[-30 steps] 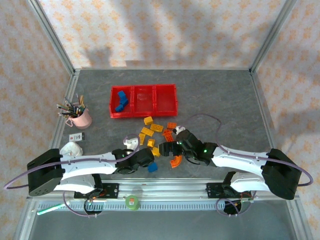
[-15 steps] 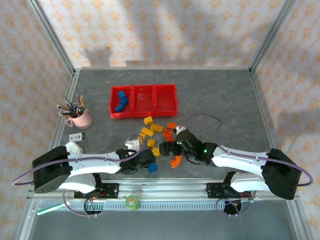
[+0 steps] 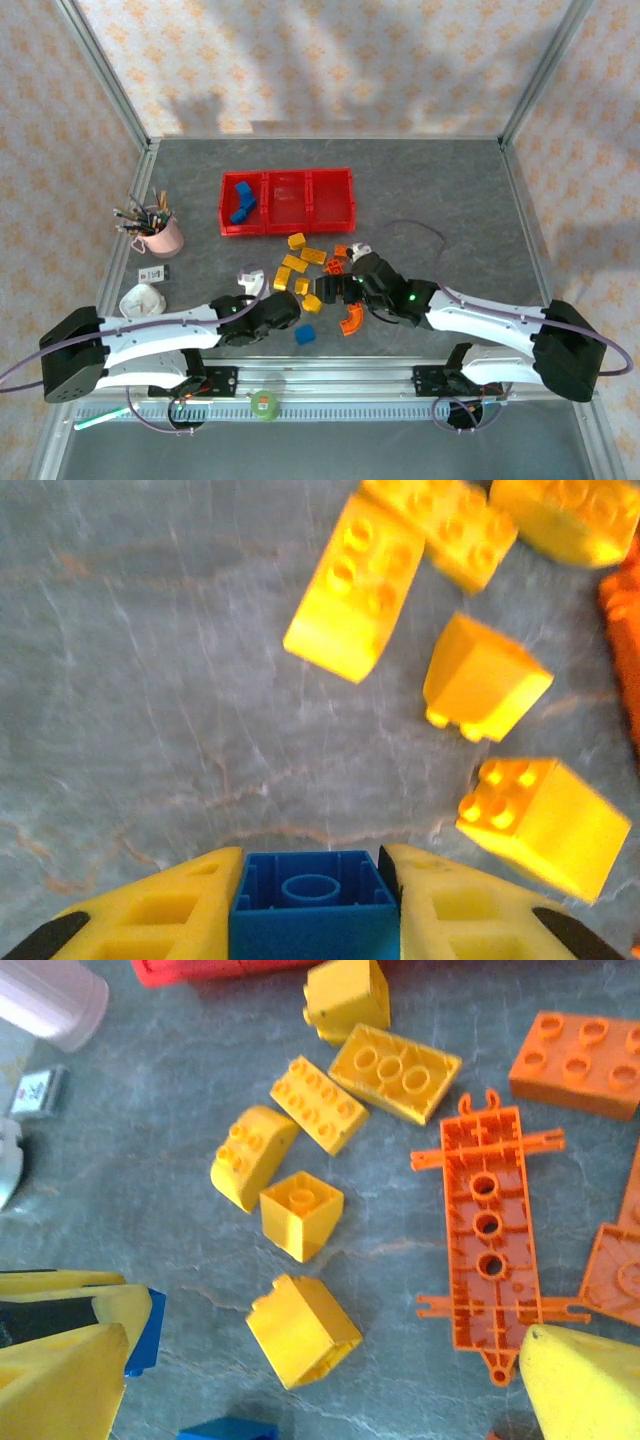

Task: Sort the legos into containers by color
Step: Pick up the lego from the middle-left of the table, then place the lego in the container.

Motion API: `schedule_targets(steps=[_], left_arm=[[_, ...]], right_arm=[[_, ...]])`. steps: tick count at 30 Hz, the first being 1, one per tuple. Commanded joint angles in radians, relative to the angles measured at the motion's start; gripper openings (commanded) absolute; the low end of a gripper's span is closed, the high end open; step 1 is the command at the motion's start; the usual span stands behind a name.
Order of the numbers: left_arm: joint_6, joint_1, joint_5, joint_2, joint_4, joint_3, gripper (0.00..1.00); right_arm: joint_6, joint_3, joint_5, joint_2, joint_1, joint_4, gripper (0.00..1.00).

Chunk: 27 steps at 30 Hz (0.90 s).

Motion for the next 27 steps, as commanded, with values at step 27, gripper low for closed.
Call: schedule_targets(steps=[27], left_arm=[[0.674, 0.748, -0.089, 0.527, 0.204, 0.612, 0.32]], right_arm=[[-0.006, 0.270, -0.052, 0.217, -0.200, 0.009, 1.00]])
